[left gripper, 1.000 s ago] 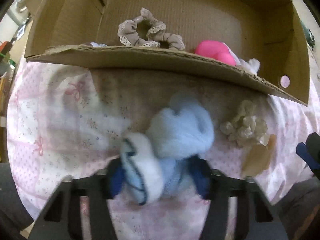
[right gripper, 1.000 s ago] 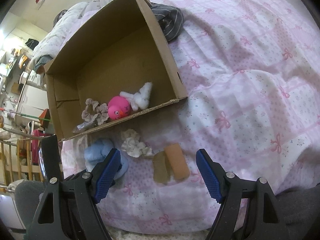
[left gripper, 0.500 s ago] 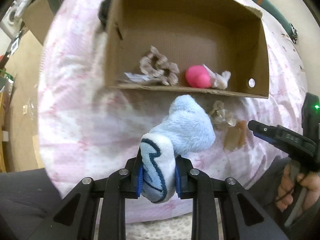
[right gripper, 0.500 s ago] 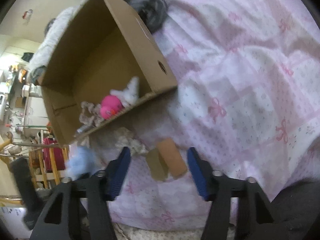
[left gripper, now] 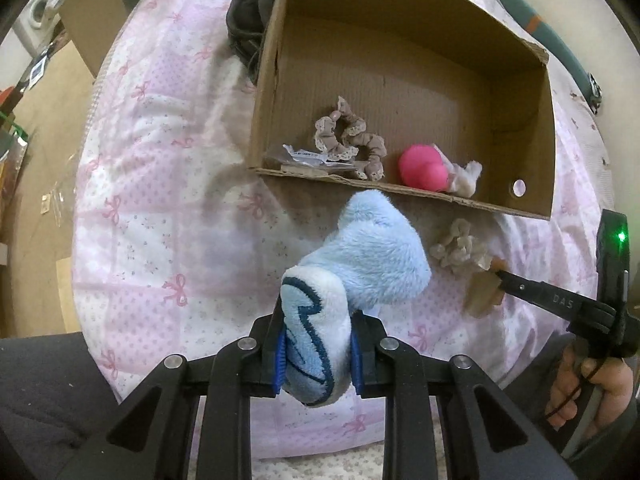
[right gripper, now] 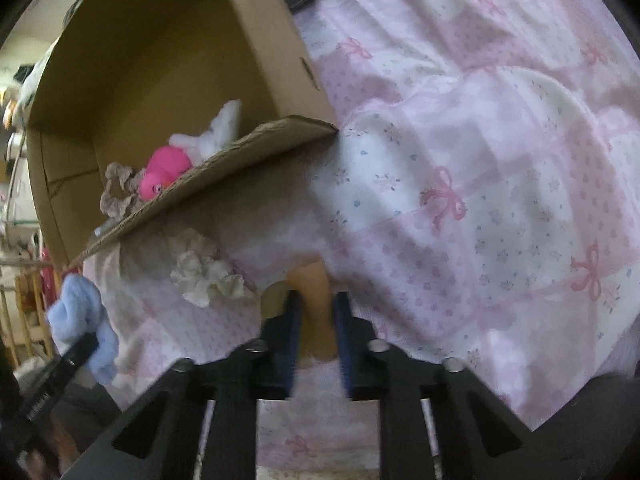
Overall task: Organize soft objects
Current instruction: 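Grasp the light blue fuzzy sock with the left gripper while the right gripper grasps a beige cone, then lift and carry the blue sock and beige cone over the box with both grippers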
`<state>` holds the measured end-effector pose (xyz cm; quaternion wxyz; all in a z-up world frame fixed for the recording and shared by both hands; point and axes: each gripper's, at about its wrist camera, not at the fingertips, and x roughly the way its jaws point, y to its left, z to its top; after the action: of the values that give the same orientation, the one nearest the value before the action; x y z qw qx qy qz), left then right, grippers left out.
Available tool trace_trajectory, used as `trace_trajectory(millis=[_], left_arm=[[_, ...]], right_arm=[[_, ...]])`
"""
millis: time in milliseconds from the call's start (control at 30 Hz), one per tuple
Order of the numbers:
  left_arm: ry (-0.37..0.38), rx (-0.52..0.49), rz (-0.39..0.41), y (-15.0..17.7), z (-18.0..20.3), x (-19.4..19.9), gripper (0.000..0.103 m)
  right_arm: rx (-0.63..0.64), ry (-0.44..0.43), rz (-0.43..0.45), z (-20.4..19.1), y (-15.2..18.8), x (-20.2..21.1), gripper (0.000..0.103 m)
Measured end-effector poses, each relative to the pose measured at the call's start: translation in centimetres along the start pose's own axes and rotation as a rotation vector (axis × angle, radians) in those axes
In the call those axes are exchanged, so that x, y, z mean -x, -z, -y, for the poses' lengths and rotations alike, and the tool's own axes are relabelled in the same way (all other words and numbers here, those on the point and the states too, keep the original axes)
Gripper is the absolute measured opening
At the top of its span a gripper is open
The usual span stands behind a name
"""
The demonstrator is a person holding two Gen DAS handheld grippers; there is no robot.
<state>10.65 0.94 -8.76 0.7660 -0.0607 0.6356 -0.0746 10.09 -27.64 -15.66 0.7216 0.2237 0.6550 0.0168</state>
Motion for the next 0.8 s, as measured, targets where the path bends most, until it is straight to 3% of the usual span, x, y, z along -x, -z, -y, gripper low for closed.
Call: trace_trajectory(millis=[167, 333, 800], left_arm=[[0.000, 0.032, 0.003, -0.1, -0.5, 0.1, 0.022], [-0.009, 0.035, 0.002, 0.0, -0.3, 0.0, 0.022], [-0.056, 0.036, 0.027, 0.1, -0.1, 0.0, 0.022]], right_arm=[[0.013, -0.036, 0.058, -0.7, 0.6, 1.6, 0.007], [0.022, -0.157, 0.154, -1.1, 1.6, 4.4, 0.007], [0.108, -0.209, 0.155, -2.6, 2.8, 5.4, 0.007]])
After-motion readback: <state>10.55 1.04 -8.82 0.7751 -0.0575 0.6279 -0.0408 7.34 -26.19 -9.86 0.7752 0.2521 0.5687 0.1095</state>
